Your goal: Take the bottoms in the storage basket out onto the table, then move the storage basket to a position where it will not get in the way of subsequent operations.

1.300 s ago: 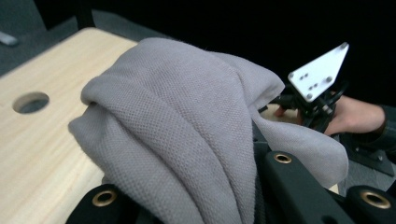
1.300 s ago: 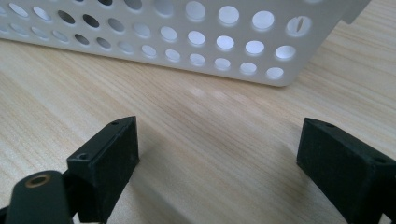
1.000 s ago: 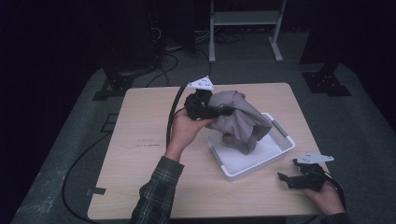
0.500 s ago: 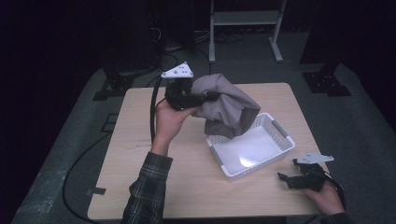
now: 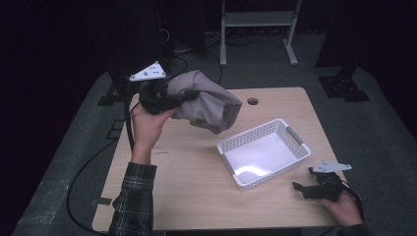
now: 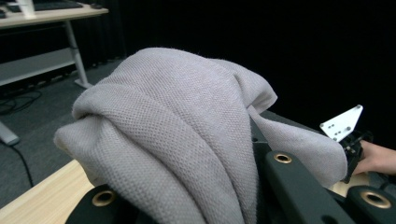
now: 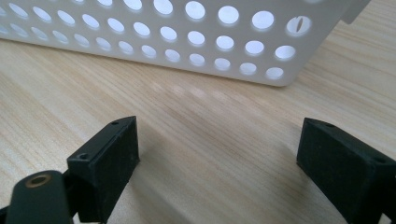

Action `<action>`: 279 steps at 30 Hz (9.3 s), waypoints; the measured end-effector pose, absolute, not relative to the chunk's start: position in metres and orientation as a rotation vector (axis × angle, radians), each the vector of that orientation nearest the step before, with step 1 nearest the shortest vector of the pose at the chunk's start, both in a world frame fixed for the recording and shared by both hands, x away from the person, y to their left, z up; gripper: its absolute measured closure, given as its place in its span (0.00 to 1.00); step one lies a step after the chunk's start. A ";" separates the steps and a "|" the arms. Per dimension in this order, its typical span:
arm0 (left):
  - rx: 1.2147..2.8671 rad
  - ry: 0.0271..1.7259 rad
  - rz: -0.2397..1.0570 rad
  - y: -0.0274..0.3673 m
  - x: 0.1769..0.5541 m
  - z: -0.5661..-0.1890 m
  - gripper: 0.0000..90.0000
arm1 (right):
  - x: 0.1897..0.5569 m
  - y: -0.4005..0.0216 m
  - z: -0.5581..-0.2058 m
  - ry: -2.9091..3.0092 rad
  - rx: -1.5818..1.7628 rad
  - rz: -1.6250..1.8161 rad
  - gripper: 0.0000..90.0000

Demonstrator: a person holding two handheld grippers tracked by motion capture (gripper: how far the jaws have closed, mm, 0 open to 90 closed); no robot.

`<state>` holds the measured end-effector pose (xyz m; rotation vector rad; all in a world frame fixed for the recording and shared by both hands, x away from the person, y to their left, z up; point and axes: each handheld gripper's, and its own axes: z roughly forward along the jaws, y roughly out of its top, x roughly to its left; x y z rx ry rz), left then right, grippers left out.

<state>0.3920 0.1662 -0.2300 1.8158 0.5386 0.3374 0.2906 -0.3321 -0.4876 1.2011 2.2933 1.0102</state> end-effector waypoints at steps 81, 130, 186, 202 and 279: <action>2.115 0.999 0.202 0.218 0.403 -0.414 0.84 | 0.290 -0.332 -0.488 2.293 1.201 1.010 0.13; 2.217 1.079 0.459 0.252 0.330 -0.412 0.00 | 0.290 -0.332 -0.488 2.294 1.202 1.009 0.13; 2.211 0.893 0.394 0.258 0.286 -0.484 0.00 | 0.263 -0.318 -0.452 2.322 1.140 1.148 0.14; 2.206 0.907 0.399 0.258 0.286 -0.484 0.00 | 0.264 -0.290 -0.424 2.337 1.052 1.257 0.14; 2.199 0.932 0.410 0.256 0.285 -0.484 0.00 | 0.308 -0.146 -0.413 2.658 0.797 1.232 0.80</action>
